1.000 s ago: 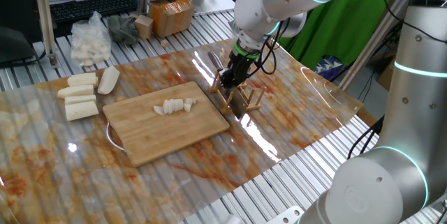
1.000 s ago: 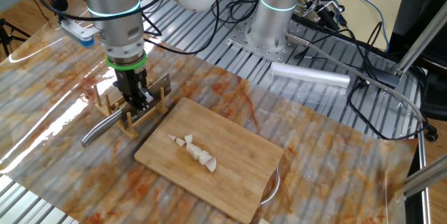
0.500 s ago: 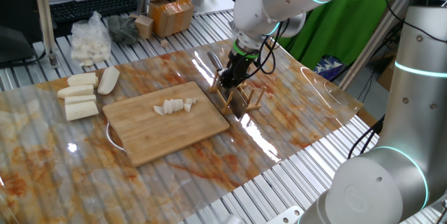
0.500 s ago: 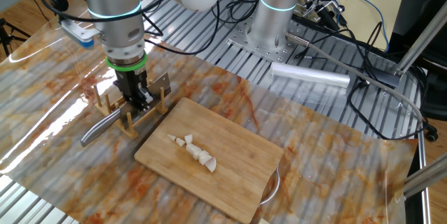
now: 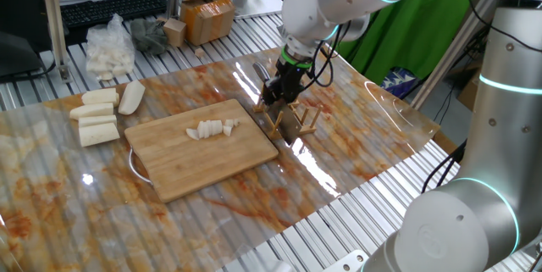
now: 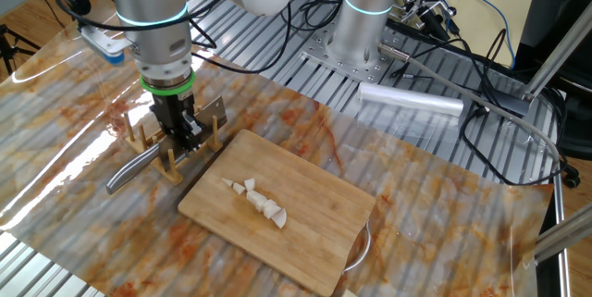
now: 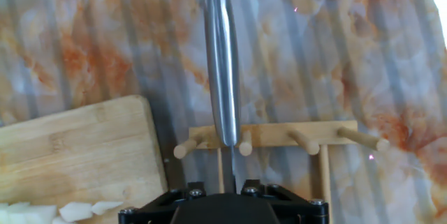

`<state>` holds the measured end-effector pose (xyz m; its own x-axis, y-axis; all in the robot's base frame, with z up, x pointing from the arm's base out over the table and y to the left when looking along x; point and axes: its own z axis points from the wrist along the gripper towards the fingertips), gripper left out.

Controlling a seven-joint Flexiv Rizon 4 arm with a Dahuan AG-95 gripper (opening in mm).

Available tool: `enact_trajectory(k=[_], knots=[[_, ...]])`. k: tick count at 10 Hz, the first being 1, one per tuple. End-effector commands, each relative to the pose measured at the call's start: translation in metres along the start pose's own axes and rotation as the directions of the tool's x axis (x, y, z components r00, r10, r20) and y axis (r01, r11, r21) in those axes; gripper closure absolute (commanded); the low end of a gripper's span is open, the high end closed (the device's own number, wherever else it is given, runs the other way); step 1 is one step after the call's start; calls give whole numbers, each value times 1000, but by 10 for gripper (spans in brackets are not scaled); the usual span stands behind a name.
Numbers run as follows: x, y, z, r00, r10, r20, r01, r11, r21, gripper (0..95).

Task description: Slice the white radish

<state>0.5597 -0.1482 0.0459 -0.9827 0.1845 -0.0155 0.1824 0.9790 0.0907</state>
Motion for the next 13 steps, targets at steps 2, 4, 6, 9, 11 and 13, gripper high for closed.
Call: enact_trajectory(k=[2, 4, 6, 9, 11, 13], knots=[[-6, 0, -21, 1000, -14, -23, 15, 1000, 15, 380], [-6, 1, -45, 998, -35, -52, 36, 999, 19, 570], [1, 5, -66, 996, -41, -83, 43, 999, 27, 570], [13, 25, -84, 995, -33, -96, 37, 998, 41, 760], [19, 41, -91, 995, -38, -97, 42, 998, 40, 760], [30, 72, -91, 994, -62, -85, 65, 997, 35, 950]])
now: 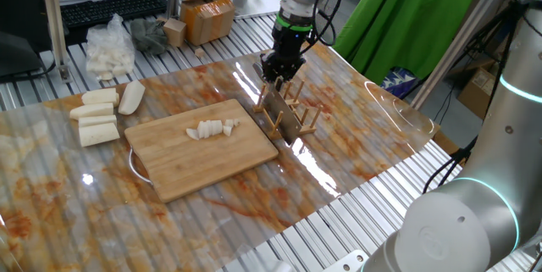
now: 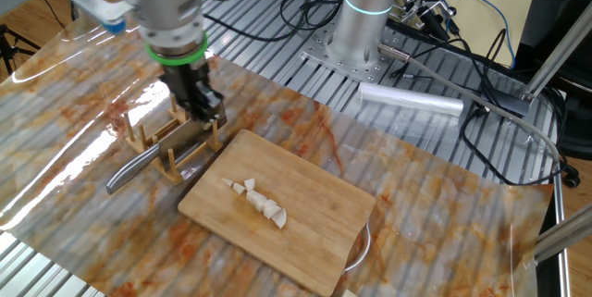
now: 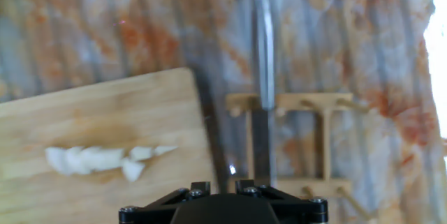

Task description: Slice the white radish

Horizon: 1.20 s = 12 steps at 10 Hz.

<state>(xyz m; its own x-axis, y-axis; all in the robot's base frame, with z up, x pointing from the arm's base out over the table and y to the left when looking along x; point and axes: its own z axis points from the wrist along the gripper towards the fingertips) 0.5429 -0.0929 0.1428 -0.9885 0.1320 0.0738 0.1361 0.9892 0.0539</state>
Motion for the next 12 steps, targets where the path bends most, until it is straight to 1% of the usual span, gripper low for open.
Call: enact_trajectory(k=[1, 2, 3, 4, 5, 6, 8, 10, 12], knots=[[7, 22, 0, 999, -32, 14, 32, 999, 0, 950], [13, 38, -1, 999, -45, 22, 45, 999, 0, 950], [18, 49, -2, 998, -62, 24, 62, 998, -1, 950], [22, 56, -3, 997, -78, 19, 78, 997, -5, 950], [24, 59, -3, 996, -84, 19, 84, 996, -6, 950], [27, 66, -4, 994, -105, 20, 105, 994, -3, 950], [30, 72, -5, 994, -109, 21, 109, 994, -6, 950], [30, 74, -6, 993, -119, 20, 119, 993, -5, 950], [31, 74, -5, 995, -101, 16, 101, 995, -6, 950]])
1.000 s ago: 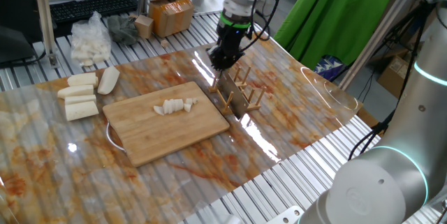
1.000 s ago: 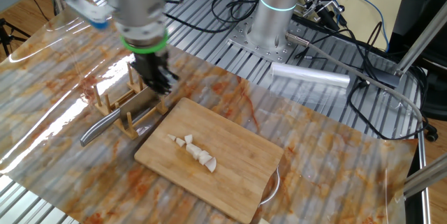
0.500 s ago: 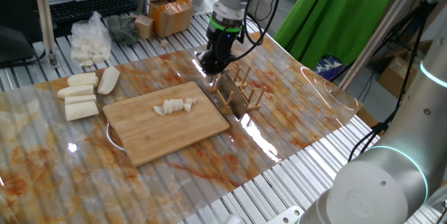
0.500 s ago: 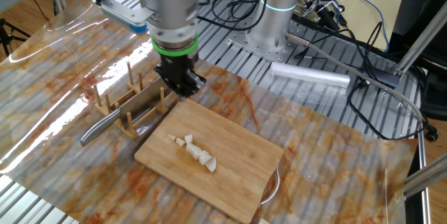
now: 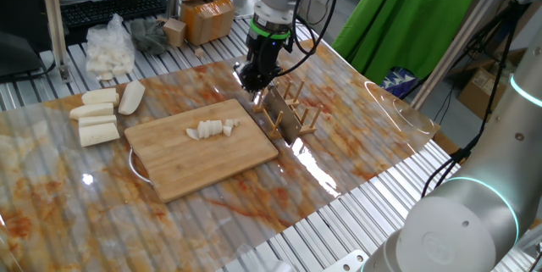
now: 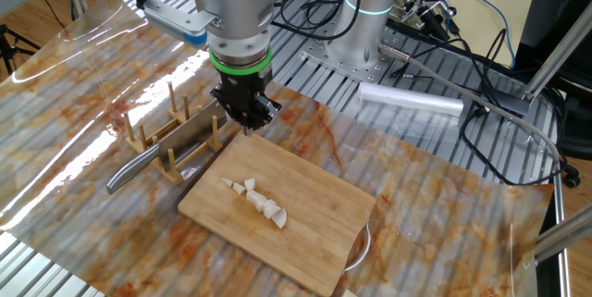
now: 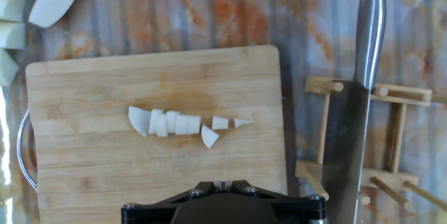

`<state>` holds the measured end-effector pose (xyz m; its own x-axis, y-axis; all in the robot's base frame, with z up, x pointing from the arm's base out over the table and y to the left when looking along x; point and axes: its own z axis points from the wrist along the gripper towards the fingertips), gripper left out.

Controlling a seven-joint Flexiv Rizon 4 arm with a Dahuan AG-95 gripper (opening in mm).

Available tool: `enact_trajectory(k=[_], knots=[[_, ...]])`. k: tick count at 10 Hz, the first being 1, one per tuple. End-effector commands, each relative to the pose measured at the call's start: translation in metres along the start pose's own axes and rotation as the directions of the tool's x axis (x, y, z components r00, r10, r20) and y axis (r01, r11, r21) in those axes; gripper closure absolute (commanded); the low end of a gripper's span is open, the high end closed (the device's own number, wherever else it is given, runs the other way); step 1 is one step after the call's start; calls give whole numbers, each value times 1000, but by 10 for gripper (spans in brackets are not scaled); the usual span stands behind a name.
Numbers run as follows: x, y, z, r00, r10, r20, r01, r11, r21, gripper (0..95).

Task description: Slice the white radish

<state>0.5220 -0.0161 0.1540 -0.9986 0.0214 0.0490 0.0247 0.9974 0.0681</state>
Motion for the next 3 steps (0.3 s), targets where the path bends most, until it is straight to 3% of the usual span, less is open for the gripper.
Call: enact_trajectory(k=[1, 3], knots=[[-1, 0, 0, 1000, 16, -5, -16, 1000, 0, 950], [0, 1, 1, 1000, 17, -8, -17, 1000, 1, 950]])
